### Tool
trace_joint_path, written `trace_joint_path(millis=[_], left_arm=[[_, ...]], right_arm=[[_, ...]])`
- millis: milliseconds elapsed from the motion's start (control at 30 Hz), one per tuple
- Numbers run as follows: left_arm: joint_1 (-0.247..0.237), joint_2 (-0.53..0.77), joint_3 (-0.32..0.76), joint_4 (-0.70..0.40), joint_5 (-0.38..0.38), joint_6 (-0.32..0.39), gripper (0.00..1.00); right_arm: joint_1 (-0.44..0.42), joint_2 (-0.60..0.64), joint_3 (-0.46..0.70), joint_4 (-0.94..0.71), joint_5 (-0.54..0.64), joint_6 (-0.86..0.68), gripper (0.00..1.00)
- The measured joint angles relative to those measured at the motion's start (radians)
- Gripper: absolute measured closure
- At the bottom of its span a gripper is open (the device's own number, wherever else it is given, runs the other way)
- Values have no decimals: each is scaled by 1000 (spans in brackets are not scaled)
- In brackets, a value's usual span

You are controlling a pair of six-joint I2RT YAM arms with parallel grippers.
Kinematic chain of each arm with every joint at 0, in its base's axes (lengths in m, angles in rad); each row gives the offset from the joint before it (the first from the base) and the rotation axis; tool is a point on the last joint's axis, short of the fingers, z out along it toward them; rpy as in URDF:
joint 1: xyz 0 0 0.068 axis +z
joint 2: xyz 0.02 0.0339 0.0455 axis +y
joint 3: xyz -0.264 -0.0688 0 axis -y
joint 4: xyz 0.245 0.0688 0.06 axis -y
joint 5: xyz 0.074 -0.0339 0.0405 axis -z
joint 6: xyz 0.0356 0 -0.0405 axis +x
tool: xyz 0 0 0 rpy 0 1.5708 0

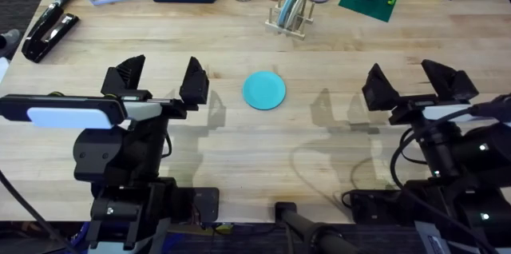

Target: Pick up the plates from the table one by one and place each into a slot on the dish rack.

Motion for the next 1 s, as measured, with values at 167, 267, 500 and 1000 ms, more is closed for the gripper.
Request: trace_joint_path(millis=[167, 267, 500, 1000], left_arm=[[0, 0, 0, 0, 0, 2, 6], [0, 0, 0, 0, 0, 2, 7], [0, 0, 0, 166, 0, 2, 6], [0, 0, 132, 91, -52, 35, 7]], right_arm=[[0, 0, 0, -2, 0, 0, 9], [0, 0, 0, -4, 0, 0, 9], [0, 1, -1, 68, -9, 0, 9], [0, 5, 143, 208, -15, 0, 7]])
